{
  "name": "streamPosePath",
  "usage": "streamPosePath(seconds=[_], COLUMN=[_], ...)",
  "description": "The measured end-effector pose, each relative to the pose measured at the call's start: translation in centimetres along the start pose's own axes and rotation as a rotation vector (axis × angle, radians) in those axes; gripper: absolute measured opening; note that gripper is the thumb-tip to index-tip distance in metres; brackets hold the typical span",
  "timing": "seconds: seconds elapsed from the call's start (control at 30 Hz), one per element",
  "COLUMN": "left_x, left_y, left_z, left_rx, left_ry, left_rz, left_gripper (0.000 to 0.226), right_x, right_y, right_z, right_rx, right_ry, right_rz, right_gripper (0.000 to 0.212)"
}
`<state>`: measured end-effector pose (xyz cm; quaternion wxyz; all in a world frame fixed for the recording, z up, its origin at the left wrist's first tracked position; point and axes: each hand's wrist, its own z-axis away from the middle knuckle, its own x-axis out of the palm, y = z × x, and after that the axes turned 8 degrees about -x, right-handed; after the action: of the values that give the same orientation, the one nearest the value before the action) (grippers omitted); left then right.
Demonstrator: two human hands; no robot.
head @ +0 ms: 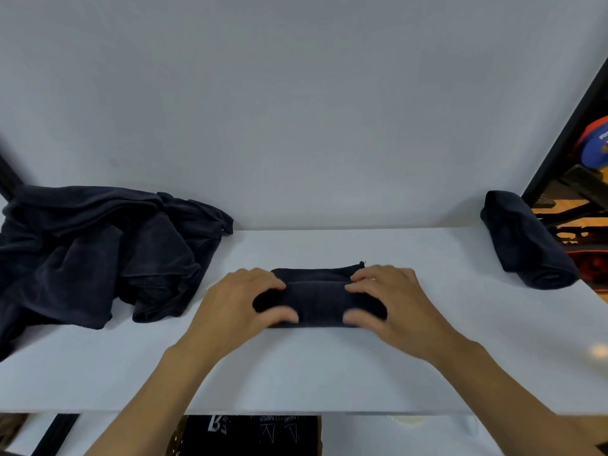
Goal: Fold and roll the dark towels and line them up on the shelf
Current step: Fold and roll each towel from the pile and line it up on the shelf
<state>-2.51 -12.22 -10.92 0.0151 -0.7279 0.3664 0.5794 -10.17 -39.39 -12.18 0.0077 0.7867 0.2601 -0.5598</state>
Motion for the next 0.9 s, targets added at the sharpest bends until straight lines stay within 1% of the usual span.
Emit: streamPosePath(seconds=[0.03, 0.07, 0.1, 0.13, 0.2, 0.27, 0.33, 0.4, 0.43, 0.47, 0.5, 0.53, 0.6, 0.63, 0.67, 0.73, 0.77, 0.8, 0.83, 0.87, 0.9], left_x=[0.1, 0.4, 0.7, 0.7, 0.4, -0.3, -0.5, 0.0, 0.3, 0.7, 1.1, 1.4, 1.7, 1.9, 2.1, 2.3, 2.4, 2.5, 2.6, 2.8, 3.0], left_y=[-0.6, -1.2, -1.5, -1.5, -1.7, -2.3, -2.7, -2.7, -2.7, -2.7, -2.7, -2.7, -2.7, -2.7, -2.7, -2.2, -1.7, -1.1, -0.4, 0.3, 1.0], left_z=[0.5, 0.7, 0.7, 0.5, -0.9, -3.1, -5.1, -6.7, -7.3, -7.8, -8.2, -8.4, -8.5, -8.5, -8.6, -9.0, -9.3, -9.5, -9.6, -9.3, -8.8], left_rx=[0.05, 0.097, 0.106, 0.066, -0.1, -0.257, -0.373, -0.474, -0.502, -0.509, -0.503, -0.499, -0.487, -0.476, -0.471, -0.494, -0.507, -0.504, -0.481, -0.444, -0.408], left_ry=[-0.017, -0.033, -0.055, -0.097, -0.237, -0.399, -0.486, -0.49, -0.461, -0.417, -0.361, -0.298, -0.191, -0.162, -0.149, -0.132, -0.107, -0.052, 0.038, 0.147, 0.247], left_rz=[-0.089, -0.172, -0.206, -0.17, 0.05, 0.228, 0.323, 0.363, 0.381, 0.397, 0.408, 0.403, 0.349, 0.321, 0.305, 0.267, 0.211, 0.113, 0.004, -0.072, -0.087], left_gripper=[0.056, 0.063, 0.065, 0.064, 0.055, 0.041, 0.025, 0.034, 0.036, 0.032, 0.026, 0.02, 0.014, 0.013, 0.014, 0.016, 0.017, 0.02, 0.023, 0.026, 0.028], right_x=[0.3, 0.6, 0.7, 0.6, -0.2, -1.2, -1.9, -2.1, -2.1, -1.8, -1.5, -1.2, -0.4, 0.0, 0.4, 1.2, 1.6, 1.7, 1.6, 1.4, 1.0], right_y=[0.0, 0.2, 0.3, 0.4, 0.6, 1.1, 1.9, 2.6, 2.8, 2.9, 2.9, 2.9, 2.5, 2.3, 2.1, 2.2, 2.3, 2.3, 2.2, 2.1, 1.9], right_z=[0.6, 0.9, 0.9, 0.4, -1.2, -3.1, -4.8, -6.1, -6.5, -6.8, -7.0, -7.0, -6.6, -6.3, -6.0, -5.7, -5.9, -6.3, -6.9, -7.4, -7.7], right_rx=[-0.011, -0.013, -0.01, 0.004, 0.066, 0.183, 0.335, 0.444, 0.467, 0.465, 0.432, 0.364, 0.155, 0.069, 0.029, 0.035, 0.04, 0.046, 0.06, 0.089, 0.142], right_ry=[-0.047, -0.08, -0.092, -0.1, -0.145, -0.23, -0.28, -0.267, -0.249, -0.224, -0.181, -0.118, 0.006, 0.016, -0.028, -0.175, -0.214, -0.217, -0.201, -0.186, -0.185], right_rz=[0.017, 0.043, 0.064, 0.06, -0.029, -0.173, -0.299, -0.417, -0.446, -0.436, -0.371, -0.259, -0.025, 0.046, 0.09, 0.211, 0.298, 0.359, 0.376, 0.337, 0.259], right_gripper=[0.049, 0.056, 0.056, 0.053, 0.039, 0.029, 0.028, 0.025, 0.024, 0.021, 0.019, 0.017, 0.018, 0.023, 0.035, 0.061, 0.064, 0.06, 0.053, 0.047, 0.042])
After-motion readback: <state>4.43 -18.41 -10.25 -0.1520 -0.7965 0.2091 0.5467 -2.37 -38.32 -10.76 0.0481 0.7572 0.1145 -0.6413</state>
